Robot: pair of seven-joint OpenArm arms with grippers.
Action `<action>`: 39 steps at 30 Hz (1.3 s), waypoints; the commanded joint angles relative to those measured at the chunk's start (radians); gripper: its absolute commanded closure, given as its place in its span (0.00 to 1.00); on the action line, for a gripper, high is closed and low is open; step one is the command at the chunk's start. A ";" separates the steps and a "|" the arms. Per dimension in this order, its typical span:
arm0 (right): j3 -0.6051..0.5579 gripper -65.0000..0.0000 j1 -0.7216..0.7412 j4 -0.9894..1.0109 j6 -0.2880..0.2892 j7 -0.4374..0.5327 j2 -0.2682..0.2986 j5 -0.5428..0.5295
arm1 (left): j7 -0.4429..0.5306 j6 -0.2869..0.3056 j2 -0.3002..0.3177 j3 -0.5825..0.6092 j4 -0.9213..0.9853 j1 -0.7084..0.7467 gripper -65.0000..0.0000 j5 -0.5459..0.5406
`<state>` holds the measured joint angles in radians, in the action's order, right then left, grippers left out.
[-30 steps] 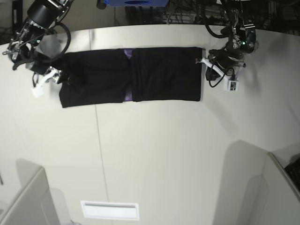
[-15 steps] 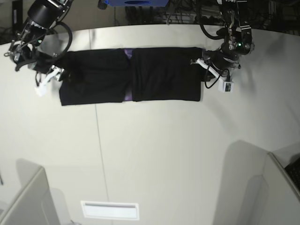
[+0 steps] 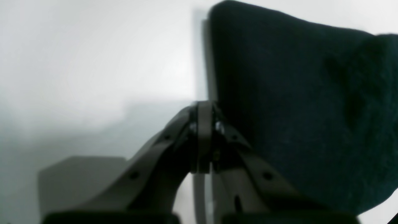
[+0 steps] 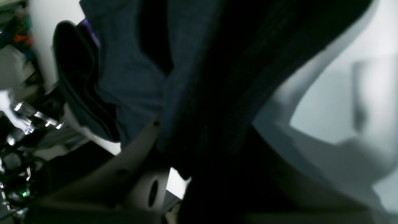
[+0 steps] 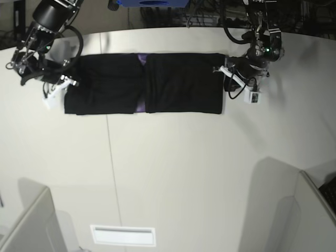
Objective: Fold the T-shirt properly
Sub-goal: 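Grasp both ends of the shortened strip with both grippers, then fold the strip end with the right gripper over onto the left gripper's half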
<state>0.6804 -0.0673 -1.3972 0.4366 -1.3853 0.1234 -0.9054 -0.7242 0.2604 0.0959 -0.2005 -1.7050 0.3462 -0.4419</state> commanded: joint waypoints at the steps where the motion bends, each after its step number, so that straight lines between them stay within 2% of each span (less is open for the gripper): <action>1: 0.000 1.00 0.014 -0.063 -0.002 0.014 0.012 -0.036 | -0.019 0.000 0.001 0.020 -0.008 0.000 1.00 0.005; 5: -0.061 1.00 0.004 -0.213 -0.014 0.008 0.012 -0.036 | -0.016 -0.002 -0.003 0.077 -0.008 -0.005 1.00 0.005; 8: -0.109 1.00 -0.006 -0.275 -0.115 0.014 0.012 -0.036 | -0.018 -0.003 -0.008 0.115 -0.003 -0.028 1.00 0.005; 10: -0.133 1.00 -0.007 -0.310 -0.140 0.014 0.012 -0.036 | -0.016 -0.042 -0.026 0.131 0.015 -0.043 1.00 0.005; 13: -0.169 1.00 -0.010 -0.385 -0.144 0.014 0.012 -0.036 | -0.019 -0.098 -0.037 0.163 0.053 -0.083 1.00 0.004; 18: -0.196 1.00 -0.032 -0.472 -0.146 0.014 0.012 -0.036 | -0.016 -0.105 -0.038 0.233 0.085 -0.117 1.00 -0.001; 22: -0.196 1.00 -0.056 -0.511 -0.146 0.014 -0.014 -0.036 | -0.015 -0.128 -0.041 0.252 0.085 -0.129 1.00 -0.002; 33: -0.201 1.00 -0.067 -0.586 -0.146 0.008 -0.066 -0.036 | -0.021 -0.128 -0.100 0.253 0.085 -0.151 1.00 0.004; 39: -0.298 1.00 -0.073 -0.588 -0.146 0.016 -0.080 -0.036 | -0.021 -0.128 -0.100 0.253 0.085 -0.151 1.00 0.004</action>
<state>0.3775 -0.1486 -1.9636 0.2935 -1.3884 0.0322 -0.9203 -0.7372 0.1333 -0.0002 0.0521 -1.6096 0.1997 -0.4419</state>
